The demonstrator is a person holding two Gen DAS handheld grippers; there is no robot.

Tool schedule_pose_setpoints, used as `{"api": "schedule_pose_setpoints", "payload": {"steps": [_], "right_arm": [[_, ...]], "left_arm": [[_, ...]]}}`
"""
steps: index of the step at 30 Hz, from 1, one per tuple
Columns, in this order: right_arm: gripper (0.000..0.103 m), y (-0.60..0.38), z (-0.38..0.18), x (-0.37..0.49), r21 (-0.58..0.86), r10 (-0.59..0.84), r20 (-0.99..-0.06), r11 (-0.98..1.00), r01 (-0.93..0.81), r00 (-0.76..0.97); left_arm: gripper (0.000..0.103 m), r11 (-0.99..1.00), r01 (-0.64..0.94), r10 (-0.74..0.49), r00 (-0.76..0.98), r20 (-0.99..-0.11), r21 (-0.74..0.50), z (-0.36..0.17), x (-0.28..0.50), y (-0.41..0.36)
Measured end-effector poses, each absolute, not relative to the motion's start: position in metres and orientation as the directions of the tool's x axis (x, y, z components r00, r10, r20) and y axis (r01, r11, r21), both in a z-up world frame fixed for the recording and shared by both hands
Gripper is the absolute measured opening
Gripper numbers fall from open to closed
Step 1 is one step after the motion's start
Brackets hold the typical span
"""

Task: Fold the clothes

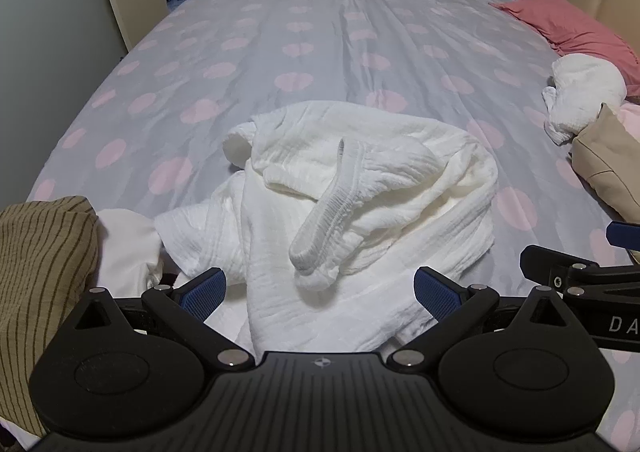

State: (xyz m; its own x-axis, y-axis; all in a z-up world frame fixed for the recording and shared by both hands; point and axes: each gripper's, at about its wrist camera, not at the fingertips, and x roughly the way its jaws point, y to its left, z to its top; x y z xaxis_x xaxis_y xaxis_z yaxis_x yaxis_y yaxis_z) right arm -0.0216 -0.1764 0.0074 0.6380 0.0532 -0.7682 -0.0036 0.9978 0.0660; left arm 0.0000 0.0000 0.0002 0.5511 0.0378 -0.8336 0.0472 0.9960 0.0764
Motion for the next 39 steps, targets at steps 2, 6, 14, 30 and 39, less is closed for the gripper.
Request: {"api": "schedule_pose_setpoints", "payload": {"steps": [2, 6, 14, 30, 39], "right_arm": [[0.103, -0.1770, 0.0076, -0.0221, 0.063, 0.050, -0.766, 0.998, -0.003, 0.641], [0.103, -0.1763, 0.0098, -0.0245, 0.063, 0.049, -0.767, 0.998, -0.001, 0.640], [0.103, -0.1767, 0.0092, -0.0216, 0.067, 0.052, -0.770, 0.998, -0.001, 0.636], [0.103, -0.1781, 0.0075, -0.0214, 0.069, 0.055, -0.771, 0.998, -0.002, 0.635], [0.103, -0.1779, 0.0078, -0.0216, 0.069, 0.055, -0.769, 0.998, -0.003, 0.636]], "left_arm": [[0.102, 0.995, 0.048, 0.043, 0.553, -0.832, 0.083, 0.0008, 0.0002, 0.0003], [0.102, 0.995, 0.045, 0.049, 0.547, -0.836, 0.087, 0.0010, 0.0009, -0.0019], [0.102, 0.996, 0.051, 0.032, 0.548, -0.836, 0.071, 0.0006, 0.0004, 0.0006], [0.102, 0.997, 0.053, 0.022, 0.543, -0.839, 0.061, -0.0012, 0.0014, -0.0012], [0.102, 0.997, 0.056, 0.015, 0.539, -0.842, 0.053, -0.0019, 0.0014, -0.0019]]}}
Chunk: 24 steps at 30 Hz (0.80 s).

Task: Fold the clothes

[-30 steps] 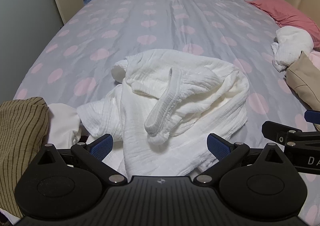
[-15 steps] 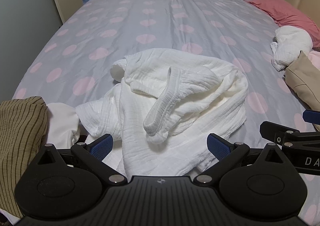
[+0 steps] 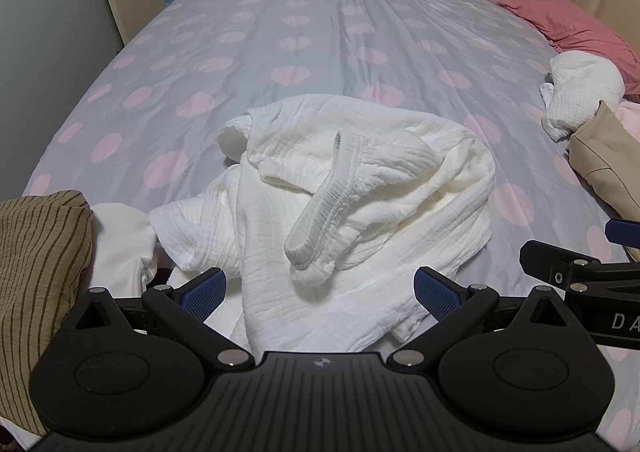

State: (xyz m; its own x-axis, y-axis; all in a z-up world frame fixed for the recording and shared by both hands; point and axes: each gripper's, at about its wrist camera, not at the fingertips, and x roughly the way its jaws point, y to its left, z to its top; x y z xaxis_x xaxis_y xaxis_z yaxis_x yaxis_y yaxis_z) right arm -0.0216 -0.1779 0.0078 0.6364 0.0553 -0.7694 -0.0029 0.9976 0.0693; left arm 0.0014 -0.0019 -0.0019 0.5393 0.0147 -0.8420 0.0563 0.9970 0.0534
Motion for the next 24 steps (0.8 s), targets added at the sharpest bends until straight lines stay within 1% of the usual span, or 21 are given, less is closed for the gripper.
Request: {"api": "schedule_pose_setpoints", "payload": {"steps": [22, 24], "right_arm": [[0.103, -0.1786, 0.0081, -0.0226, 0.071, 0.056, -0.770, 0.997, -0.001, 0.636], [0.103, -0.1789, 0.0082, -0.0226, 0.071, 0.056, -0.770, 0.997, -0.003, 0.636]], "left_arm": [[0.102, 0.997, 0.070, -0.004, 0.530, -0.848, 0.039, -0.0024, 0.0024, -0.0021], [0.102, 0.995, 0.095, -0.024, 0.530, -0.848, 0.032, -0.0027, 0.0021, -0.0024]]}}
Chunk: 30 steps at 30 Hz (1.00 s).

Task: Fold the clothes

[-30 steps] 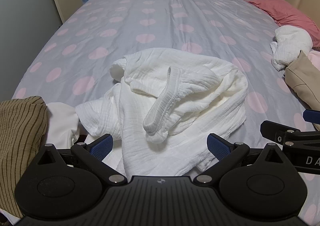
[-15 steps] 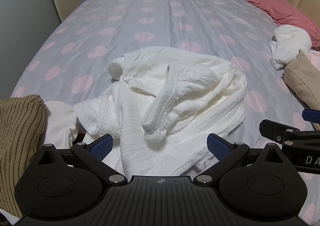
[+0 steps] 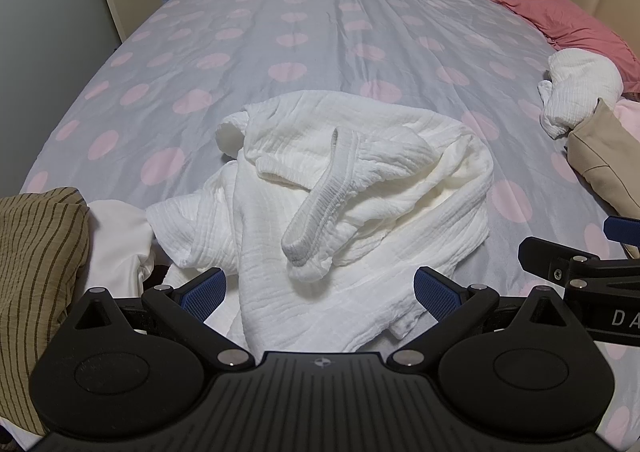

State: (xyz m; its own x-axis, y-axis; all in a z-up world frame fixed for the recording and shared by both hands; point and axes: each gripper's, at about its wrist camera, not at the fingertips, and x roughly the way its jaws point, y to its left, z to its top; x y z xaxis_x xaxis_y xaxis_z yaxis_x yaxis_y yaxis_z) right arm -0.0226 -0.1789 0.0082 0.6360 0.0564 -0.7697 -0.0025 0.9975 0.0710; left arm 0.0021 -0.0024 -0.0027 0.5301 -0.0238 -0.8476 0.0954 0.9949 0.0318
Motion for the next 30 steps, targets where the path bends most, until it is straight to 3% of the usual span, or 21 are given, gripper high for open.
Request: {"api": "schedule_pose_setpoints", "payload": {"steps": [30], "right_arm": [[0.103, -0.1789, 0.0072, -0.0222, 0.075, 0.055, -0.773, 0.997, 0.005, 0.632]], "left_arm": [[0.102, 0.993, 0.118, -0.041, 0.525, -0.850, 0.025, -0.0088, 0.0086, -0.0006]]}}
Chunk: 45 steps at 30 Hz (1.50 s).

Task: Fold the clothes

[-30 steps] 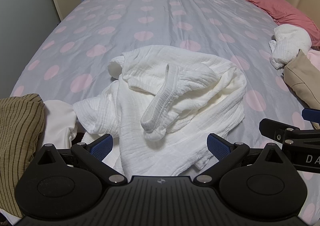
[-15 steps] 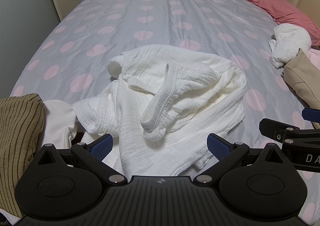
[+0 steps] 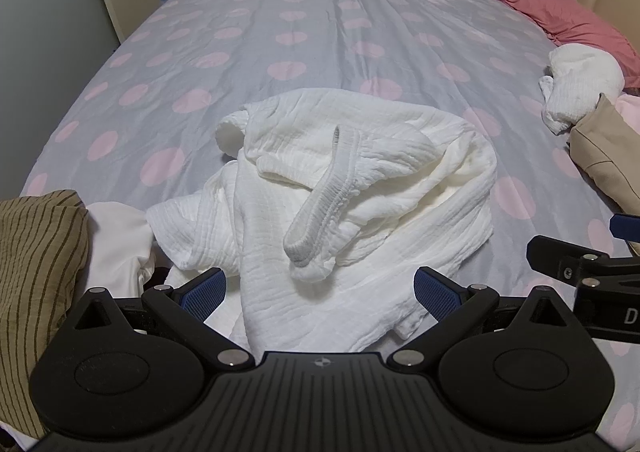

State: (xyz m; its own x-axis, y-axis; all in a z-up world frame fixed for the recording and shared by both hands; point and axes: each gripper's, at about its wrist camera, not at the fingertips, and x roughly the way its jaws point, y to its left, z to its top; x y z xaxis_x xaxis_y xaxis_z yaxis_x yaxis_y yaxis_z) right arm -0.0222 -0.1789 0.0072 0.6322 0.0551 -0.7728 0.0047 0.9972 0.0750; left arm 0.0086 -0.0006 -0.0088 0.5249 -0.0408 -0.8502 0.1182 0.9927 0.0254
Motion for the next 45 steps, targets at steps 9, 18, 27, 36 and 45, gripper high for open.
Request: {"api": "schedule_pose_setpoints", "payload": {"steps": [9, 18, 27, 36, 45], "right_arm": [[0.103, -0.183, 0.010, -0.024, 0.085, 0.058, -0.766, 0.996, 0.012, 0.640], [0.103, -0.184, 0.019, -0.027, 0.117, 0.090, -0.756, 0.993, -0.001, 0.648], [0.103, -0.198, 0.028, -0.032, 0.157, 0.104, -0.747, 0.987, 0.022, 0.657], [0.103, -0.218, 0.034, -0.039, 0.184, 0.101, -0.738, 0.981, 0.054, 0.667], [0.103, -0.239, 0.032, -0.045, 0.186, 0.077, -0.747, 0.978, 0.096, 0.661]], "left_arm": [[0.101, 0.993, 0.095, -0.110, 0.526, -0.844, -0.070, -0.016, 0.022, 0.019], [0.101, 0.988, 0.153, -0.058, 0.568, -0.821, 0.036, -0.032, 0.032, 0.013], [0.103, 0.982, 0.183, -0.062, 0.517, -0.854, 0.040, -0.057, 0.051, 0.008], [0.103, 0.976, 0.218, -0.080, 0.450, -0.890, 0.022, -0.076, 0.059, -0.003], [0.052, 0.953, 0.301, -0.099, 0.435, -0.895, 0.041, -0.074, 0.059, -0.011]]}}
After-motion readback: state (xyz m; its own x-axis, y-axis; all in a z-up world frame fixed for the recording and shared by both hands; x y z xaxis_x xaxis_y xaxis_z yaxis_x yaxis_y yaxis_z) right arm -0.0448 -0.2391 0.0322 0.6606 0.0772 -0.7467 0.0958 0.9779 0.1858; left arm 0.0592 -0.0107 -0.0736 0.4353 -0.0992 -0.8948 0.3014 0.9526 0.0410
